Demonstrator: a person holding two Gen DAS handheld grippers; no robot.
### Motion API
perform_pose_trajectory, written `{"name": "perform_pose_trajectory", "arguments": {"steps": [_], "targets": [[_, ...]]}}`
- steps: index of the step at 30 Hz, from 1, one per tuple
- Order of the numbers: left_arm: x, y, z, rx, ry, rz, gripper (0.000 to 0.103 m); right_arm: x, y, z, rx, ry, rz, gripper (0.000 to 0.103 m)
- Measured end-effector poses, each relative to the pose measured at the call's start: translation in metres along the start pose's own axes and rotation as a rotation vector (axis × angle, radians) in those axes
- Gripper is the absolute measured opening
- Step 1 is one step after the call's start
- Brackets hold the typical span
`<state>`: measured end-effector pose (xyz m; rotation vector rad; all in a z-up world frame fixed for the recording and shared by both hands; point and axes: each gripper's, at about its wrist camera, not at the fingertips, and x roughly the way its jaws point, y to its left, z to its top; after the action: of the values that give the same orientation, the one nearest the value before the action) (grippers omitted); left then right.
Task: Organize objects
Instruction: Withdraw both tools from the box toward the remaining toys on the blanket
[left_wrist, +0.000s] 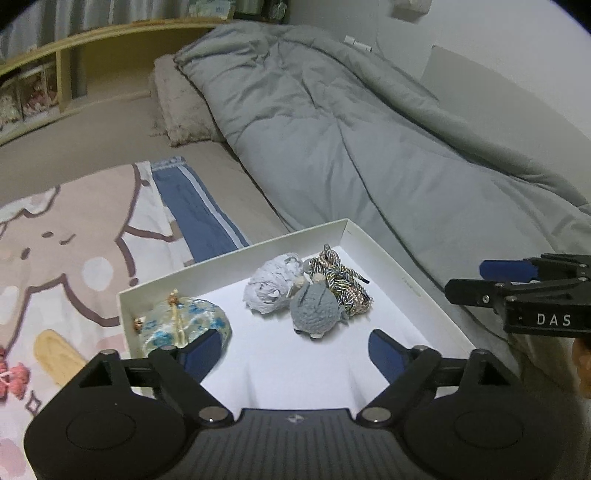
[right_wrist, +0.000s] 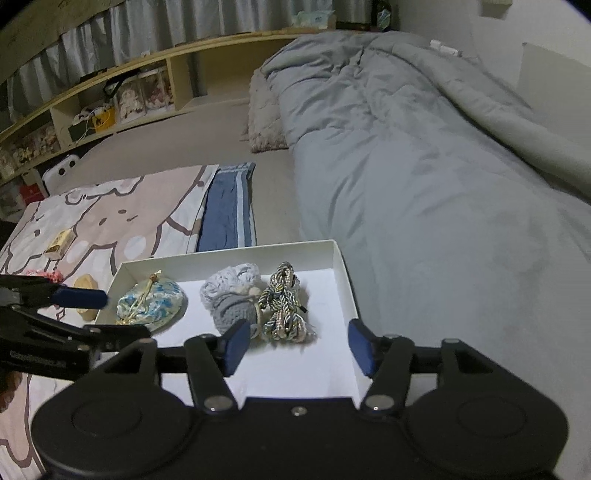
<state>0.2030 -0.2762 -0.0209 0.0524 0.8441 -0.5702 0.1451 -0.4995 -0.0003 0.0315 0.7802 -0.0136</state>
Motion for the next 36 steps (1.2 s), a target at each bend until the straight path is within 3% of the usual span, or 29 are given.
{"name": "perform_pose_trajectory", "arguments": {"steps": [9,18,36], "targets": [[-0.038,0.000,-0.010,-0.001,-0.055,0.014,0.102,-0.040,0.017,-0.015,-0.008,-0.057,-0.028,0.090],[-0.067,0.005,-0.025,0.007,-0.085,0.044,0.103,-0.069,0.032,-0.031,0.001,-0.104,-0.056,0.103],[-0.107,0.021,-0.047,0.013,-0.159,0.078,0.103,-0.089,0.045,-0.047,0.058,-0.131,-0.062,0.103]]}}
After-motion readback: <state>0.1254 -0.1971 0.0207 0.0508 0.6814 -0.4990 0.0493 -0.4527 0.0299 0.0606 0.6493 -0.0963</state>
